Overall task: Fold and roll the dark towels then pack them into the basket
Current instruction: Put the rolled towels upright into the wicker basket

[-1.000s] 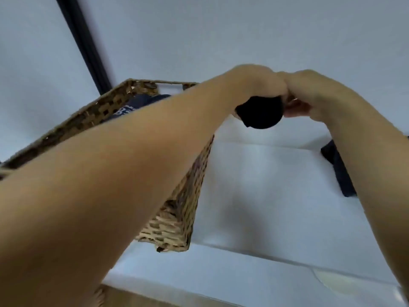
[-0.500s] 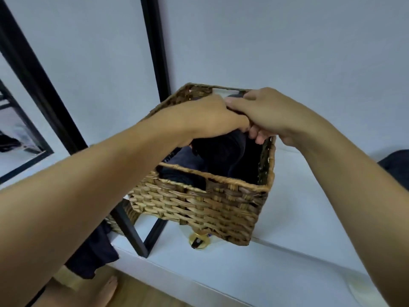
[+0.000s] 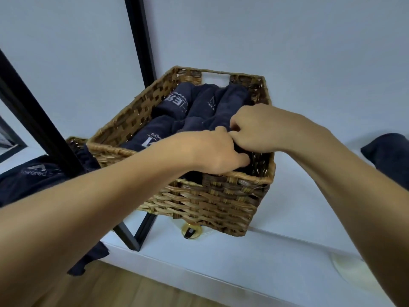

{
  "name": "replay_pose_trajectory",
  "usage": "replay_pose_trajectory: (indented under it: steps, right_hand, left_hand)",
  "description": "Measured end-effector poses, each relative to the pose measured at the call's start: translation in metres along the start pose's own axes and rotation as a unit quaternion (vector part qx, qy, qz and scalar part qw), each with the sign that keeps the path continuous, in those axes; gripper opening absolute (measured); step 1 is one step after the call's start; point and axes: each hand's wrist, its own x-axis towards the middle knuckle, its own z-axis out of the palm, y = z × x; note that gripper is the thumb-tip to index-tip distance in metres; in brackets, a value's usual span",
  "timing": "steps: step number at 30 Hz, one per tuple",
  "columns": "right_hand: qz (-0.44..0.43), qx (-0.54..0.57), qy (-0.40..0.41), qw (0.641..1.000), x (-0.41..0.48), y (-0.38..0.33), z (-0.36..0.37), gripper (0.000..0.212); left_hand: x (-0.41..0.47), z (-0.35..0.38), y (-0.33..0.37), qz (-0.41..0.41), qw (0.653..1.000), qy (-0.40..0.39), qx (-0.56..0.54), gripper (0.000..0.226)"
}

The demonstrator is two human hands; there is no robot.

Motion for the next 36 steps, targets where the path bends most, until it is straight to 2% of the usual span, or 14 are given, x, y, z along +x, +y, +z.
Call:
replay_pose_trajectory:
  steps: [2,5,6,8,10,12,15,18,21,23,27,29,32,36]
  right_hand:
    - [-0.008,-0.046,-0.022,0.999,0.000,-0.001,0.006,0.032]
    - [-0.023,-0.083,-0.063,0.994,0.001,-0.009,0.011,0.027]
    - [-0.023,-0.085,-0.074,0.993,0.002,-0.010,0.013,0.027]
    - [-0.033,-0.099,-0.073,0.992,0.003,-0.010,0.017,0.017]
    - [-0.043,-0.096,-0.058,0.993,0.003,-0.007,0.018,0.006]
    - [-0.047,-0.068,-0.030,0.996,0.004,-0.005,0.019,0.005]
    - [-0.042,0.041,0.020,0.998,0.003,0.005,0.012,0.017]
    - [0.006,0.170,0.107,0.980,-0.013,0.036,-0.014,0.031]
    - [0.085,0.259,0.202,0.941,-0.041,0.086,-0.036,0.035]
    - [0.139,0.264,0.234,0.926,-0.058,0.129,-0.038,0.033]
    - [0.270,0.261,0.241,0.895,-0.081,0.228,-0.013,0.019]
    - [0.333,0.267,0.231,0.874,-0.088,0.272,0.011,0.025]
    - [0.398,0.242,0.187,0.865,-0.098,0.324,0.042,0.041]
    - [0.459,0.152,0.076,0.872,-0.100,0.370,0.078,0.025]
  left_hand:
    - [-0.004,-0.004,0.003,0.023,0.998,-0.041,0.049,0.040]
    - [0.011,-0.005,0.001,0.081,0.968,-0.147,0.186,0.042]
    - [0.013,-0.005,0.001,0.086,0.959,-0.168,0.212,0.042]
    - [0.015,-0.007,0.002,0.045,0.962,-0.188,0.195,0.044]
    - [0.015,-0.008,0.005,0.029,0.966,-0.179,0.186,0.047]
    - [0.015,-0.013,0.005,-0.004,0.968,-0.168,0.186,0.055]
    - [0.014,-0.043,0.015,-0.052,0.962,-0.160,0.214,0.060]
    - [0.025,-0.076,0.048,0.008,0.971,-0.036,0.235,0.046]
    - [0.043,-0.086,0.106,0.101,0.971,0.120,0.181,0.025]
    - [0.063,-0.080,0.148,0.136,0.973,0.150,0.113,0.022]
    - [0.123,-0.038,0.228,0.166,0.982,0.066,-0.052,0.009]
    - [0.154,-0.008,0.259,0.155,0.981,0.024,-0.117,0.027]
    - [0.193,0.038,0.296,0.123,0.971,-0.048,-0.198,0.032]
    - [0.226,0.092,0.330,0.089,0.954,-0.109,-0.265,0.032]
